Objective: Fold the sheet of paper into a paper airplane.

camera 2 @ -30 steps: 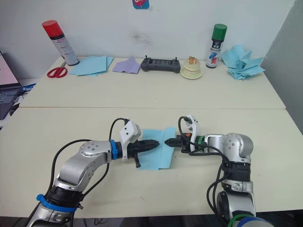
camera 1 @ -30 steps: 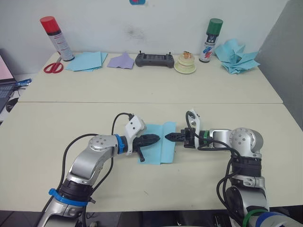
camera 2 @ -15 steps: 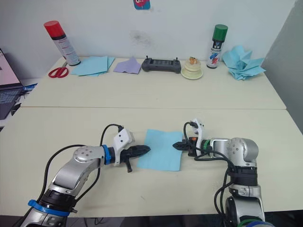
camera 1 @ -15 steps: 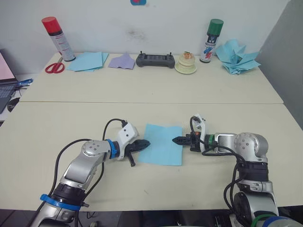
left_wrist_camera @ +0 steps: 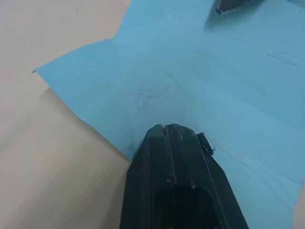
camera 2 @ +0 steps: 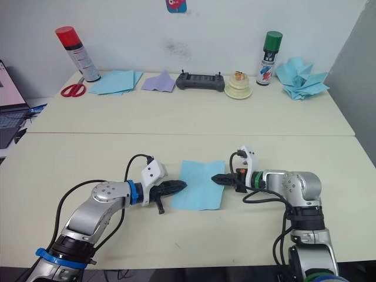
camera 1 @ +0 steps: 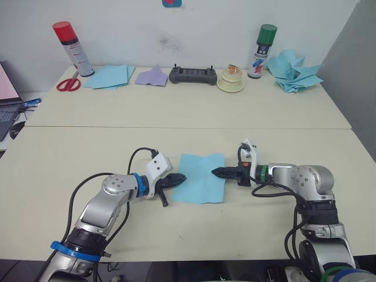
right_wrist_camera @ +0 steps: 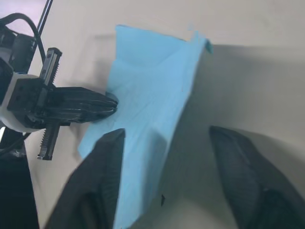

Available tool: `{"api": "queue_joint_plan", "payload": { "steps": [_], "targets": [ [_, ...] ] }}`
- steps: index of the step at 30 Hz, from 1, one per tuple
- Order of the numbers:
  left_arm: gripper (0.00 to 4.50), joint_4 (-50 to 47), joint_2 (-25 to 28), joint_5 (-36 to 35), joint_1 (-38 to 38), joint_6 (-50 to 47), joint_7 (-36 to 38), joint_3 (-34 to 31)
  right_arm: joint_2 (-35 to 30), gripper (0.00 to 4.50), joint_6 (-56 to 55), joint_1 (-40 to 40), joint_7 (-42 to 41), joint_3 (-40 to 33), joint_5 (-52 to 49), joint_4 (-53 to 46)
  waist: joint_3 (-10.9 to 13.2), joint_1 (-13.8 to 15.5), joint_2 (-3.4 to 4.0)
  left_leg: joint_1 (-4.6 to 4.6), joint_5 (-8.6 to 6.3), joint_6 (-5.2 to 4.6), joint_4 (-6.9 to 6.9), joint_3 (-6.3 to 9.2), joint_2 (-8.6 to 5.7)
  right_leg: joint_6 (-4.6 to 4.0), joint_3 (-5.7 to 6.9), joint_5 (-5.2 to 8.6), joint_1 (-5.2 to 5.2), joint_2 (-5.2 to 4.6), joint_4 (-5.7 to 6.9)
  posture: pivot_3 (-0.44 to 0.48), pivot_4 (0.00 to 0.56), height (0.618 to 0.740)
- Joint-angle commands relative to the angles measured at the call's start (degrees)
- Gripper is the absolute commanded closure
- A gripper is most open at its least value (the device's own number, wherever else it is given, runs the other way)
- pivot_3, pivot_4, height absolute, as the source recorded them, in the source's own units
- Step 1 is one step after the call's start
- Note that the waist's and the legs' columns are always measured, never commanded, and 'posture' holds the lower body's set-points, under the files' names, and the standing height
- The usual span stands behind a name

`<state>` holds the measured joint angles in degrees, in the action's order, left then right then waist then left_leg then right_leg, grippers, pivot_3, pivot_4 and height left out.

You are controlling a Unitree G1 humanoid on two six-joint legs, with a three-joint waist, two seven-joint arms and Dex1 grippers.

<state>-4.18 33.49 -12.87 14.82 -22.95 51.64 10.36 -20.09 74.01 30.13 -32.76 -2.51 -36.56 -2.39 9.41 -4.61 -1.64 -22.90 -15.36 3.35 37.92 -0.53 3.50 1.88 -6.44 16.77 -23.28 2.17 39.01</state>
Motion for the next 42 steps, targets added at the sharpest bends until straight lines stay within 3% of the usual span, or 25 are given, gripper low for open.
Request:
{"api": "queue_joint_plan", "payload": {
  "steps": [1,6,9,15,17,25,35,42],
  "targets": [
    [4.50,0.66,0.27,1.46,-1.41,-0.83,-0.75,0.71,-7.23,1.13,-12.72,-0.81,-5.14,4.95,5.90,-5.62,0.01,0.05,0.01,0.00,0.00,0.00,0.00,-0.01,-0.02,0.01,0.00,0.00,0.00,-0.02,0.00,0.000,0.150,0.740],
    [4.50,0.00,0.31,1.34,-1.96,-1.13,-0.77,0.61,-8.71,1.13,-29.24,-0.03,-8.49,8.18,11.22,-8.24,0.00,-0.04,0.01,0.04,0.00,0.00,-0.04,0.01,0.03,0.03,-0.01,0.02,0.00,0.02,-0.01,0.000,0.150,0.740],
    [4.50,0.26,0.14,1.48,-1.67,-1.17,-0.76,0.91,-5.84,1.70,-34.02,0.34,-9.03,9.19,11.63,-8.78,0.01,-0.02,0.01,0.04,0.00,0.00,-0.04,0.06,0.04,0.03,0.04,0.02,0.00,0.04,0.02,0.000,0.150,0.740],
    [4.50,0.87,-0.03,1.73,-0.50,-1.21,-0.36,1.83,-1.92,3.96,-38.75,-0.67,-8.71,17.29,17.23,-6.82,0.01,0.03,0.01,0.02,0.00,0.00,-0.01,0.04,0.03,-0.21,0.01,-0.12,0.00,0.00,0.01,0.000,0.150,0.740],
    [4.50,1.11,0.00,1.80,-0.17,-1.15,-0.24,2.09,-2.30,4.47,-40.12,-1.45,-9.23,20.42,20.20,-5.20,0.01,0.25,0.01,0.02,0.00,0.00,0.00,0.05,0.03,-0.21,0.06,-0.12,0.00,0.00,0.01,0.000,0.150,0.740],
    [4.50,1.39,0.13,2.15,0.41,-1.09,-0.23,2.41,-3.10,4.47,-44.19,-5.93,-8.65,21.99,25.34,0.93,0.01,1.02,0.01,0.04,0.00,0.01,0.02,0.01,0.02,-0.24,0.03,-0.13,0.00,0.00,0.03,0.000,0.150,0.740],
    [4.50,1.67,0.27,2.14,0.51,-0.92,0.10,2.67,-4.59,4.47,-47.68,-7.14,-3.35,12.97,26.62,7.70,-0.01,1.38,0.00,0.08,0.01,0.01,0.06,0.00,0.01,-0.24,0.03,-0.14,0.07,0.00,0.04,0.000,0.150,0.740],
    [4.50,2.84,-0.43,2.49,1.46,-0.17,0.41,3.19,-4.85,4.47,-49.69,-7.40,-2.10,10.30,27.29,6.89,-0.02,1.39,0.01,0.08,0.01,0.01,0.06,0.01,0.01,-0.26,0.03,-0.15,0.07,0.00,0.05,0.000,0.150,0.740]
  ]
}}
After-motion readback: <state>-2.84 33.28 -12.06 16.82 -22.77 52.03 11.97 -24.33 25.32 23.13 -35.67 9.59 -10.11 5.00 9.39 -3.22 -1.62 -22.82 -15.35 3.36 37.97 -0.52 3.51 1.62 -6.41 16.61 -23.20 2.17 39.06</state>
